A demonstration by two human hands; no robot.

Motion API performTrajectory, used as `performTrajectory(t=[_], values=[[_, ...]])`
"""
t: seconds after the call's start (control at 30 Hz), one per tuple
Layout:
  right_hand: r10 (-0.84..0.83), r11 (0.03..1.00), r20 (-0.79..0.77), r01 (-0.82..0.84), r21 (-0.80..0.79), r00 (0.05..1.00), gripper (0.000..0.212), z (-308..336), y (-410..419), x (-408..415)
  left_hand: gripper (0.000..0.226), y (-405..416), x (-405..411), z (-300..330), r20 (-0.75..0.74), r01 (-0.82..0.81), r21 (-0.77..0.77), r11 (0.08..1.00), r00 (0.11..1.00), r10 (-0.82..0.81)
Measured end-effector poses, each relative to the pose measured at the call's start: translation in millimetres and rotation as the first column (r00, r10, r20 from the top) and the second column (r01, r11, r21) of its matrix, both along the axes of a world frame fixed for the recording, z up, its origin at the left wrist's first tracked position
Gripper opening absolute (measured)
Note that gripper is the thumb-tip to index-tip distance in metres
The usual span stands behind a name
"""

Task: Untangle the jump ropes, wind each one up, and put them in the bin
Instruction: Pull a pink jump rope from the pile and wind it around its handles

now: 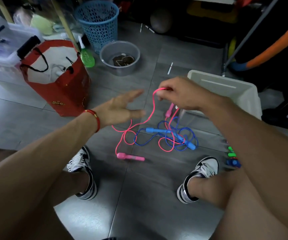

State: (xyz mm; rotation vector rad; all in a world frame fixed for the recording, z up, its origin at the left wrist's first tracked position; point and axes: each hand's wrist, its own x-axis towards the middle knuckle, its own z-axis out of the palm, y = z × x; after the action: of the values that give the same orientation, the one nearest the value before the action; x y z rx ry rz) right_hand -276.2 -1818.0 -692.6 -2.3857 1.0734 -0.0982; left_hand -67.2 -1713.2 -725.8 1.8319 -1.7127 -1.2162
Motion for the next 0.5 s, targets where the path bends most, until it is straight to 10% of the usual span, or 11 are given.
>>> performTrajectory(t=[0.1, 0.33, 0.5], values=[[0.08, 0.994, -0.04, -0.083, -0.073, 0.996, 0.022, 1.9, 13.7, 15.9, 0.041, -1.0, -11.1, 0.1, -0.121, 0.095, -0.034, 0.995, 0.988, -0.098], [0.124, 0.989, -0.21, -0.102, 0.109, 0.97, 0.032, -18.6, 0.2, -1.8, 0.015, -8.4, 34.4, -1.1, 0.207, 0.059, -0.3, 0.952, 0.978, 0.005], [0.149, 0.963, -0.359, -0.053, 0.263, 0.921, 0.029, -32.8, -22.7, -35.6, 0.015, -8.8, 88.1, -5.5, 0.564, -0.264, -0.379, 0.887, 0.694, 0.448]])
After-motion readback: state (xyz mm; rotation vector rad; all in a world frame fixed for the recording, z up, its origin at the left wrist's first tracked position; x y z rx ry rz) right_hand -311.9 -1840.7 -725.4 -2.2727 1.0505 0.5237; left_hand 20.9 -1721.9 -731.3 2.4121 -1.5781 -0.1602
